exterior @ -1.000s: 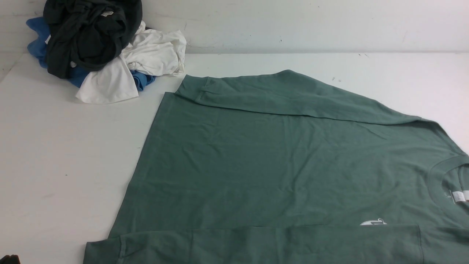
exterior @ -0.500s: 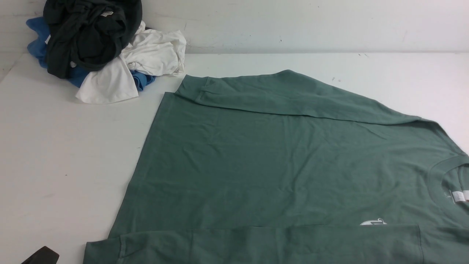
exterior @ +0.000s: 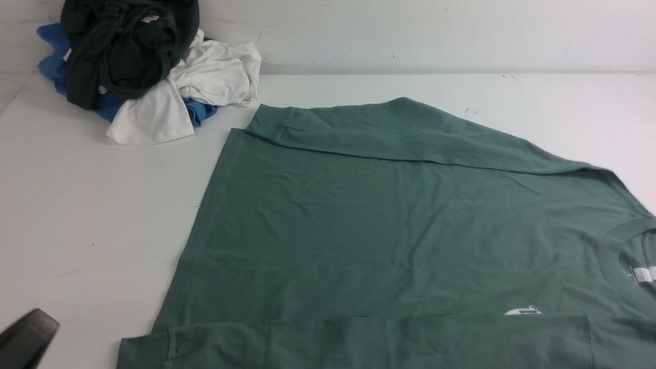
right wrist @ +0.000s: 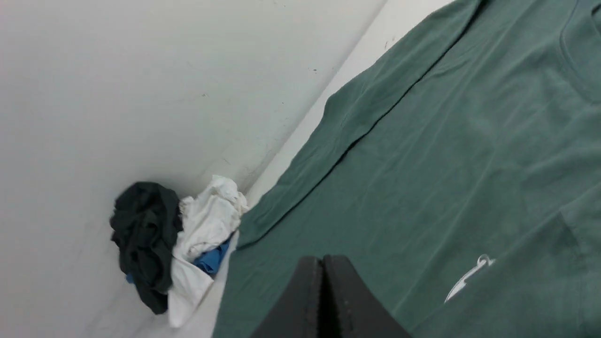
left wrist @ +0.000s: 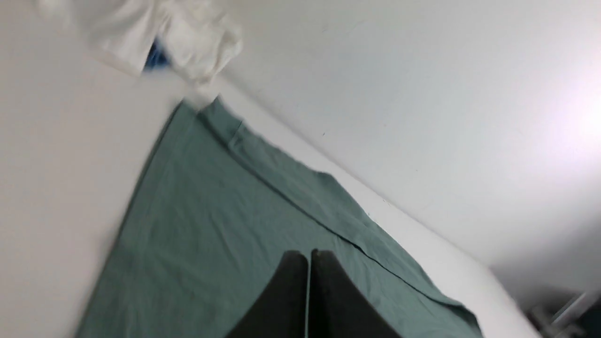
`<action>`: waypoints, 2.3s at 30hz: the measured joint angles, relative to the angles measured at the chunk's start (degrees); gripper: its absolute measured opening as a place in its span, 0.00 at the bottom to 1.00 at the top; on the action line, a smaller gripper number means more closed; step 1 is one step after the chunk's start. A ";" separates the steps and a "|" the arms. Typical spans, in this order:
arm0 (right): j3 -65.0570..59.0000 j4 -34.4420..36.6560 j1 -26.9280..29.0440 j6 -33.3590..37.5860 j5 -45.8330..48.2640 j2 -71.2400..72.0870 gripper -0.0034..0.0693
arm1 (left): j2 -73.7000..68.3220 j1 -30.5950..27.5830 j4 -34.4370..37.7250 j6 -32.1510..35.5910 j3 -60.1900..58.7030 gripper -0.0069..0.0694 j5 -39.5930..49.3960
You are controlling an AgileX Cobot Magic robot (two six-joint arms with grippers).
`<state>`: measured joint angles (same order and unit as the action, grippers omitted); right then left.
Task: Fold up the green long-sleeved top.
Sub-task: Use the left arm to clamp the cuff closest to it, then use the left arm to drag and place the cuff at the centered position on the left edge of the fabric
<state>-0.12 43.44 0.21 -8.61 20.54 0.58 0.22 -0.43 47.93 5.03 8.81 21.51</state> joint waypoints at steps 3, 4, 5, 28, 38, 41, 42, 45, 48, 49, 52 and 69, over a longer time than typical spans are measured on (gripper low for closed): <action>6.25 -3.23 0.00 10.42 -1.40 -1.62 0.03 | -7.64 0.00 -6.87 7.68 10.74 0.08 8.03; 9.46 -5.47 0.00 13.21 -2.30 -4.23 0.03 | -13.52 0.00 -11.80 8.68 16.06 0.08 12.74; 11.17 -6.79 0.00 15.35 -2.60 -5.96 0.03 | -16.30 0.00 -13.35 8.96 17.68 0.08 15.48; 48.33 -25.11 -20.81 29.82 47.96 -50.88 0.03 | -83.04 6.43 -42.78 1.25 43.27 0.57 37.35; 48.33 -27.75 -21.18 28.92 46.36 -50.91 0.03 | -94.80 6.43 -42.74 1.25 39.94 0.65 27.47; 48.33 -27.95 -21.18 28.92 45.37 -50.91 0.03 | -95.61 6.43 -42.65 1.25 37.94 0.65 24.90; 48.33 -27.95 -21.18 28.92 45.26 -50.91 0.03 | -95.54 6.43 -42.55 1.25 37.78 0.64 24.50; 47.97 -28.19 -21.18 28.92 43.16 -50.91 0.03 | -94.99 6.43 -42.15 1.25 36.67 0.59 23.01; 46.95 -28.26 -21.18 28.92 42.05 -50.91 0.03 | -94.78 6.43 -41.18 1.25 36.38 0.47 22.86; 46.66 -28.26 -21.18 28.92 41.90 -50.91 0.03 | -94.77 6.43 -40.85 1.25 36.30 0.43 22.86; 45.96 -28.38 -21.18 28.92 41.64 -50.95 0.03 | -94.56 6.52 -40.32 1.25 36.25 0.30 22.65; 45.54 -30.75 -21.18 25.71 41.52 -51.63 0.03 | -80.02 6.58 -42.11 1.55 35.16 0.13 23.85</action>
<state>45.42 12.70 -20.97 17.10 62.07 -51.05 -79.81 6.15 5.81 6.59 43.96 45.36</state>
